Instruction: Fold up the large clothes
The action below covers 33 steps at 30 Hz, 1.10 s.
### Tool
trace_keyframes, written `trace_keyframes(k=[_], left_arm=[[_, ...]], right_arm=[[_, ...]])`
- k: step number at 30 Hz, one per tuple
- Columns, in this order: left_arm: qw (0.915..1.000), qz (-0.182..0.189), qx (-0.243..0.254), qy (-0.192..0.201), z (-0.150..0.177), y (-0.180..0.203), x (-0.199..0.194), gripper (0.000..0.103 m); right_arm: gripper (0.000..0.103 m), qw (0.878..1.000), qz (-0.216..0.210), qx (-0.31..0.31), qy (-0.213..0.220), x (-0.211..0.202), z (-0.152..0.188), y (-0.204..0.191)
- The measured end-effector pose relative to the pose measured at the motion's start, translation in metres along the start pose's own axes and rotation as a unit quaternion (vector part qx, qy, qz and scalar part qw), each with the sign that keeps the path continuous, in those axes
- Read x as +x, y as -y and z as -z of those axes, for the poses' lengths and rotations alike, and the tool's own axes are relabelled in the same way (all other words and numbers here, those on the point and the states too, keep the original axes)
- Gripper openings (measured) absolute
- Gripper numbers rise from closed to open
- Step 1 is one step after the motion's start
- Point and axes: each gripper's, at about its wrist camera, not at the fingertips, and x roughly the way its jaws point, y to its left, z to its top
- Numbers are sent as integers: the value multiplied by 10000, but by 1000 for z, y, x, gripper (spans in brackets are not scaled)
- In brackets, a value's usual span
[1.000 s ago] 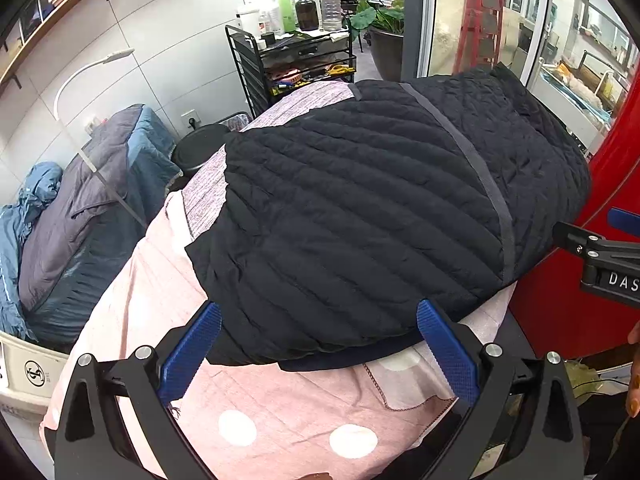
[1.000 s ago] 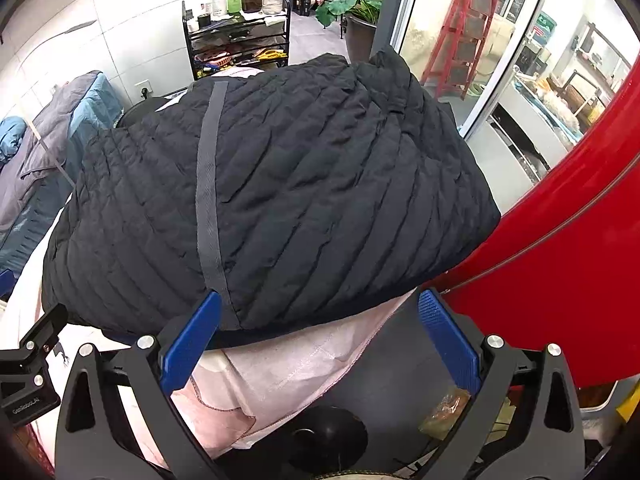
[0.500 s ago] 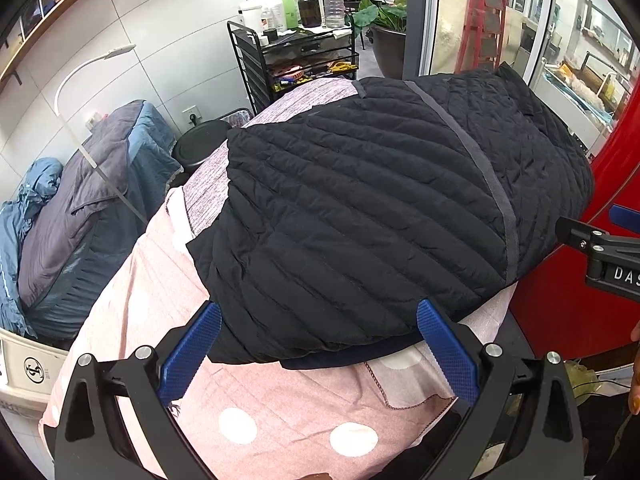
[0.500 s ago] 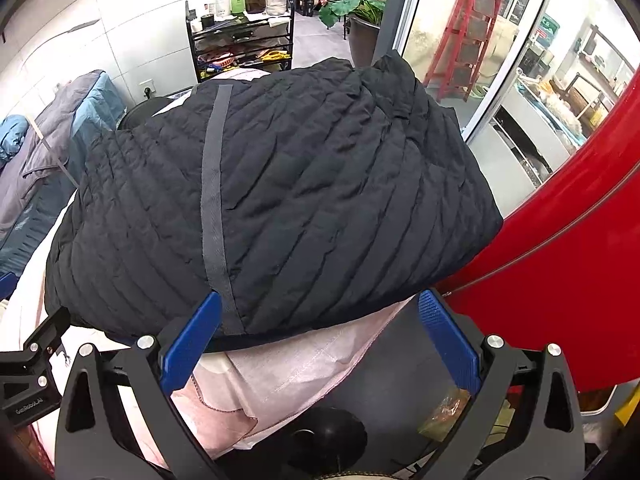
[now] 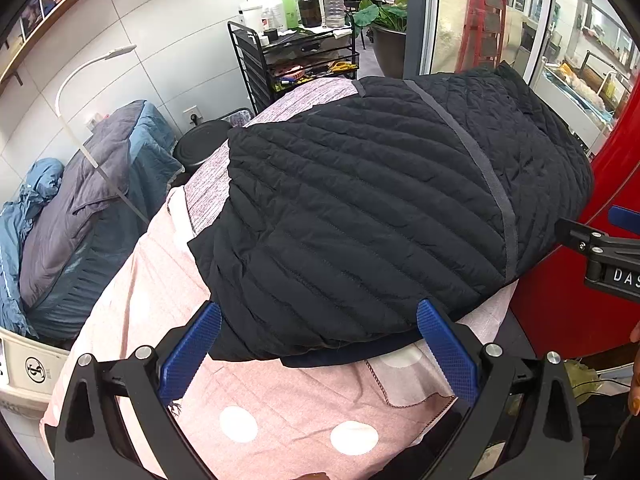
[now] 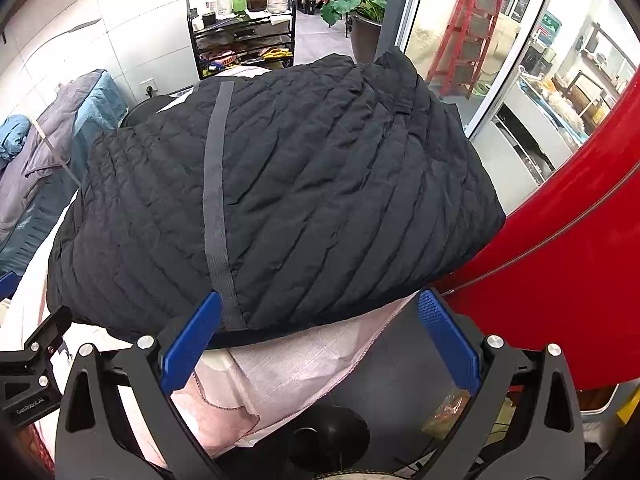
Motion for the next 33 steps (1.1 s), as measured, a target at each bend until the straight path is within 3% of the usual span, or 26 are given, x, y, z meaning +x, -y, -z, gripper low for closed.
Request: trace_keyframes(k=[23, 28, 33], left_arm=[[9999, 108, -13, -72, 4, 2, 2, 97], [9998, 24, 36, 186, 7, 2, -5, 97], [9998, 144, -92, -33, 7, 0, -1, 97]], right_arm=[[97, 10000, -37, -15, -76, 7, 1, 0], [97, 10000, -53, -23, -62, 8, 0, 0], [97, 10000, -29, -48, -81, 8, -1, -1]])
